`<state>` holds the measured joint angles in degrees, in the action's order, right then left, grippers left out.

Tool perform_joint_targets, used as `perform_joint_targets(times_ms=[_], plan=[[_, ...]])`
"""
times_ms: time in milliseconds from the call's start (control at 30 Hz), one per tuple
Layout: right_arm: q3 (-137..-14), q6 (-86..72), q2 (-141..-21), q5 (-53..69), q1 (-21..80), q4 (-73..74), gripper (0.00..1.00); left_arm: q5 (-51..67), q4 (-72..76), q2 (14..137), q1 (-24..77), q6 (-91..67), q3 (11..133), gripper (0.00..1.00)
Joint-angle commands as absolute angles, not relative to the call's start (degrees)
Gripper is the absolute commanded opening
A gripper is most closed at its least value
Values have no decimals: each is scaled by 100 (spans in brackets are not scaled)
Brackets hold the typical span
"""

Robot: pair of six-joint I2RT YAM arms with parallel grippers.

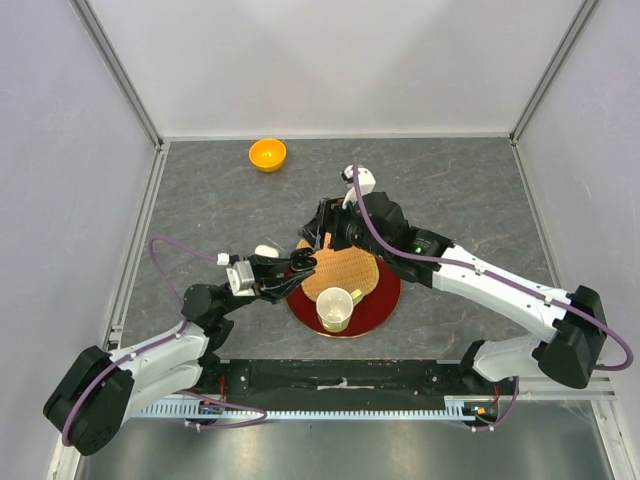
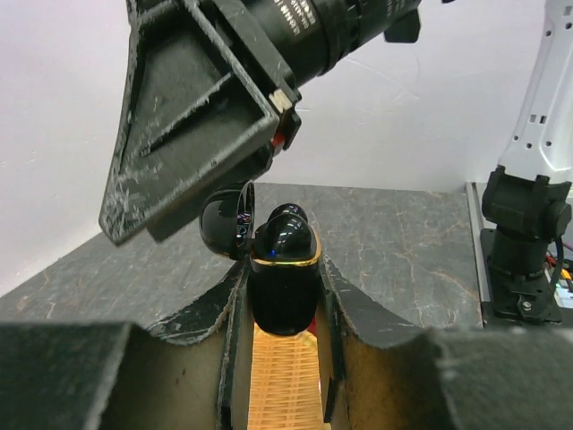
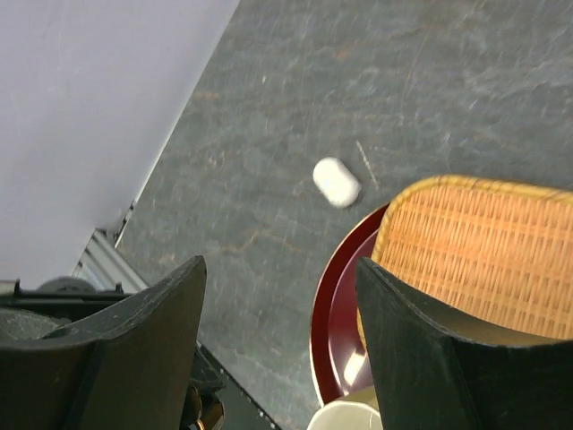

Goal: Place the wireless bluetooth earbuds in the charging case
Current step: Place the earbud in the charging case, then close the charging case.

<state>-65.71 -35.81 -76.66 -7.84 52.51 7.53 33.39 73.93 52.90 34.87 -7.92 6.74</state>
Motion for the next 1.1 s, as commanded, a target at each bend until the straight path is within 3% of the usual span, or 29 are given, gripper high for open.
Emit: perform_joint_targets(times_ms=[0,500,567,667,800,1067], plan=[[-6873,-3639,-7673,-62,5203,809,74,3683,8877,5352,3489,-729,905,2],[-5977,-3428,-7120,493,5212,791,70,3041,8789,5484,3489,-694,817,2],[-5854,-3471,-7023,230,5212,800,70,2927,8780,5555,3489,-738,835,2],[-5679,-3805,-6795,-1147,5203,1027,73,2708,8561,5599,3489,-852,905,2],[-5494,-4086,-6408,-2355,5020,1327,77,2242,7377,5494,3481,-1081,1247,2],[-5221,-4131,-6354,-1233,3649,1389,78,1644,4197,5572,3244,-1642,2697,2]])
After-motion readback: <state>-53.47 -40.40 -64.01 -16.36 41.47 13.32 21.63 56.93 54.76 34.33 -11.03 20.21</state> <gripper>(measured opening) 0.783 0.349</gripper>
